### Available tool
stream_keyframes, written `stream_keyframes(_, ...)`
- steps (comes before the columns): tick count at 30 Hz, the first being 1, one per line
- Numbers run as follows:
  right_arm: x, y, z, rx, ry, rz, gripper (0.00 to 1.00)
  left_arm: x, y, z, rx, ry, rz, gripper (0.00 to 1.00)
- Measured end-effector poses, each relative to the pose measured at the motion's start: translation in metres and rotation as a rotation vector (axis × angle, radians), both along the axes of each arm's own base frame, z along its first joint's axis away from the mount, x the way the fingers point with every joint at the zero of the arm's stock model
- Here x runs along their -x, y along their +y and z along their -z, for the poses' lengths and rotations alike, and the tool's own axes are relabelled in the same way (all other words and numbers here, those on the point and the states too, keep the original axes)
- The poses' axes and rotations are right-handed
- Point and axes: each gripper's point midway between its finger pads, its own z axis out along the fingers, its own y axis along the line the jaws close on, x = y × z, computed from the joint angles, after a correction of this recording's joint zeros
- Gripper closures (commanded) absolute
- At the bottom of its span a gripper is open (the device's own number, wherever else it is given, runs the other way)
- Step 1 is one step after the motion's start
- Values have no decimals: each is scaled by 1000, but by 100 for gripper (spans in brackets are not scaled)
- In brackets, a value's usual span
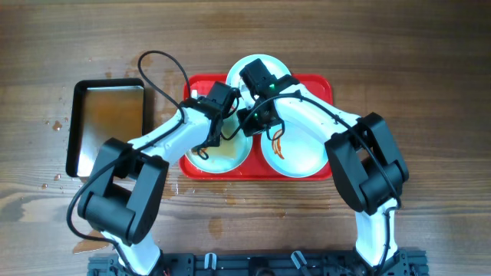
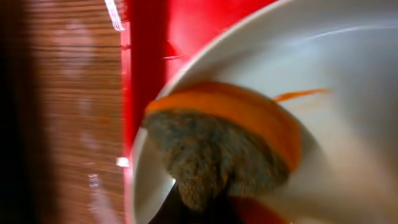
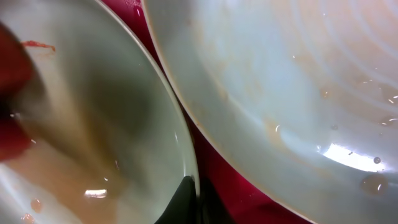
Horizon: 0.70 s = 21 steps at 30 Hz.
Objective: Clean dirty plates on tray and stack at the side
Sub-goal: 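Scrub the left plate with the sponge in the left gripper while right holds it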
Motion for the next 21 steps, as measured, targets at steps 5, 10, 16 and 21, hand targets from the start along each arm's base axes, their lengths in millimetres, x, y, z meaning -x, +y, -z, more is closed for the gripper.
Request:
stream_keyframes(5, 0, 0, 0, 0, 0, 0, 96, 5, 10, -5, -64, 37, 17, 96)
stream_keyframes(10, 0, 0, 0, -3, 2, 0, 96, -1, 8, -16, -49, 8, 19, 96)
stream_keyframes(16, 1, 1, 0, -5, 3, -1, 96, -18, -42, -21, 252, -42, 42, 95)
stream_keyframes(21, 1, 1, 0, -5, 4, 0, 96, -31, -81, -22, 449, -70, 87, 96)
